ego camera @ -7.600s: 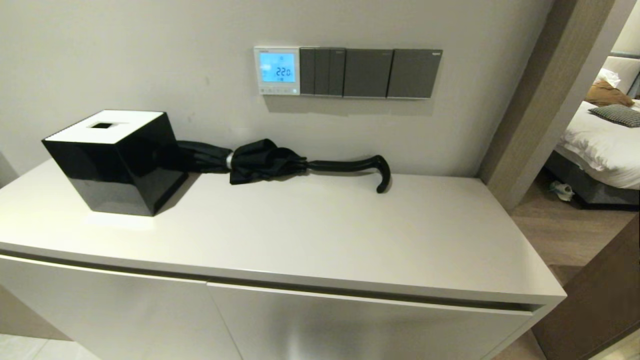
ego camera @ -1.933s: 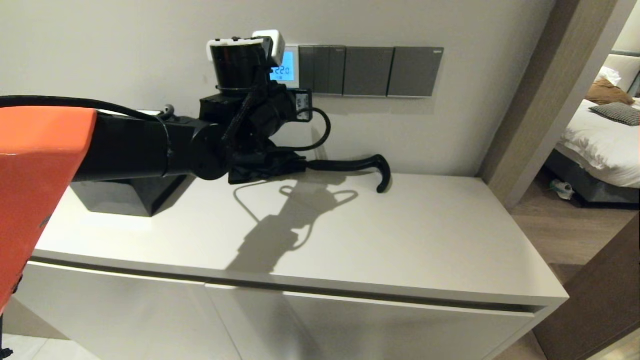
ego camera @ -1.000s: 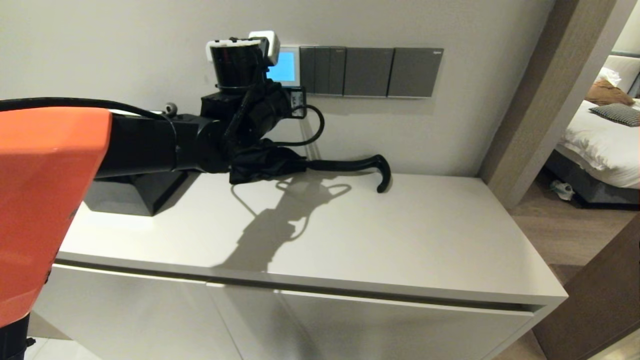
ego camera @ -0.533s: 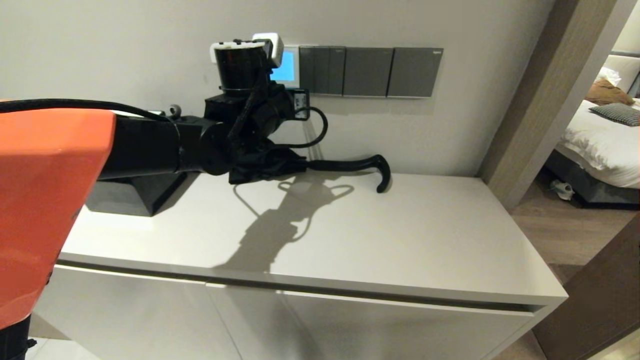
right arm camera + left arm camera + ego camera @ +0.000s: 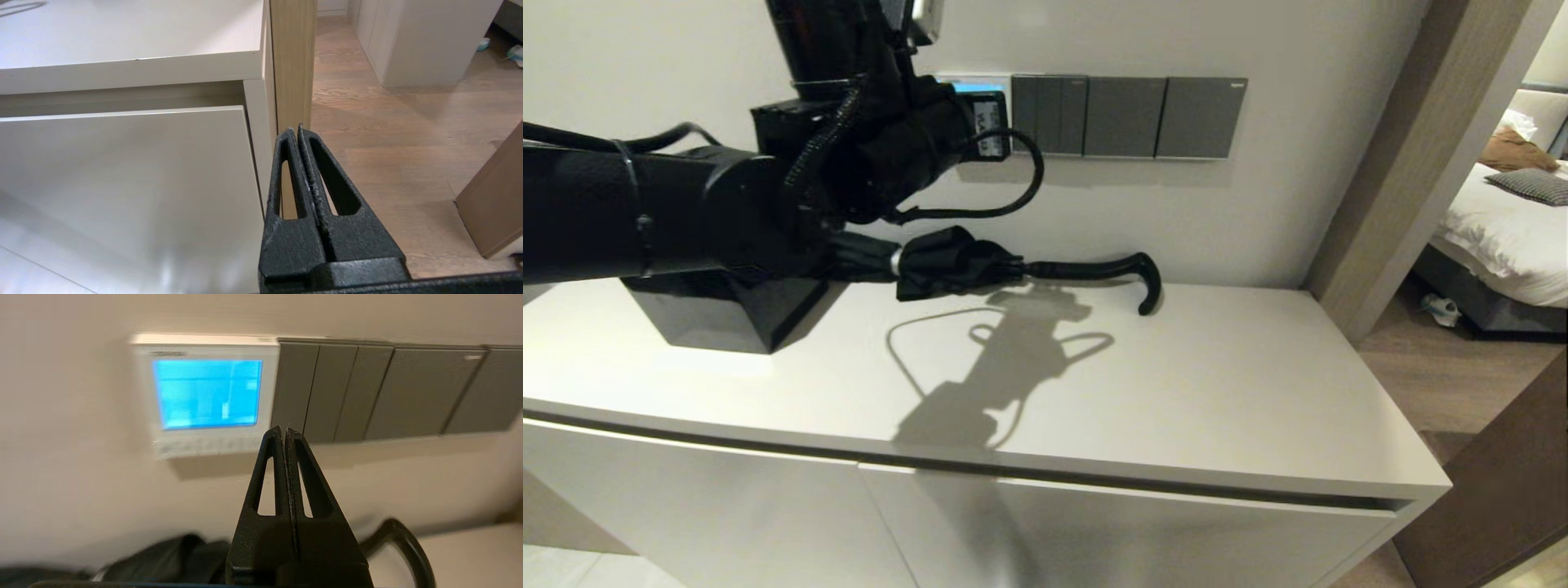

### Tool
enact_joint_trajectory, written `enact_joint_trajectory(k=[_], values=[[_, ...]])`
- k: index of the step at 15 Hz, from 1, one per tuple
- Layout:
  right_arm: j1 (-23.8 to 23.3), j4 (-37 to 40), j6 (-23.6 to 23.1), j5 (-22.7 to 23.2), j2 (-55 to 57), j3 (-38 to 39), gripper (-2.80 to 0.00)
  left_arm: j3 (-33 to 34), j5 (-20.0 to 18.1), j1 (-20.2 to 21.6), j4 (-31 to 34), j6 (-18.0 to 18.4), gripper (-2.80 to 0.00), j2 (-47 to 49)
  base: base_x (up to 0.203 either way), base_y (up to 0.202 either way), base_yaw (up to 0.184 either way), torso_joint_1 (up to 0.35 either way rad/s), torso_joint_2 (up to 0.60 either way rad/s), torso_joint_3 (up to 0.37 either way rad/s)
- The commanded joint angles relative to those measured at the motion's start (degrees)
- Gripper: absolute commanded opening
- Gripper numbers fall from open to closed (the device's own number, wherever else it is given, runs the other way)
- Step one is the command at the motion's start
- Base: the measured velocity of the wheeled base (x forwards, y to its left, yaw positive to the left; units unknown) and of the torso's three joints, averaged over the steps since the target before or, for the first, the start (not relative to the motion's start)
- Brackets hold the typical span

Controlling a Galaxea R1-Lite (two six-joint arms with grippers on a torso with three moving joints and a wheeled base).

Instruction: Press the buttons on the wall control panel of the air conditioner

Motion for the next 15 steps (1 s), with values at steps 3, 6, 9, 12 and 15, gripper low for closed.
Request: enact_joint_trajectory(k=[3, 6, 9, 12, 15], values=[[0.07, -0.02, -0.01, 0.0, -0.03, 0.09, -2.8, 12.76, -0.13, 1.25, 0.33, -0.15, -2.8, -16.94, 0.0, 0.0, 0.0, 0.0, 0.0, 0.0], [0.07, -0.02, -0.01, 0.0, -0.03, 0.09, -2.8, 23.4, -1.33, 7.78, 2.7, -0.03, -2.8, -30.45, 0.0, 0.0, 0.0, 0.0, 0.0, 0.0], [0.07, -0.02, -0.01, 0.0, -0.03, 0.09, -2.8, 33.98, -5.72, 14.84, 7.27, 0.02, -2.8, -45.08, 0.0, 0.0, 0.0, 0.0, 0.0, 0.0], [0.07, -0.02, -0.01, 0.0, -0.03, 0.09, -2.8, 43.79, -8.4, 19.38, 12.53, 0.04, -2.8, -58.91, 0.0, 0.0, 0.0, 0.0, 0.0, 0.0], [0.07, -0.02, -0.01, 0.0, -0.03, 0.09, -2.8, 51.73, -10.2, 21.83, 18.49, 0.04, -2.8, -72.0, 0.0, 0.0, 0.0, 0.0, 0.0, 0.0]])
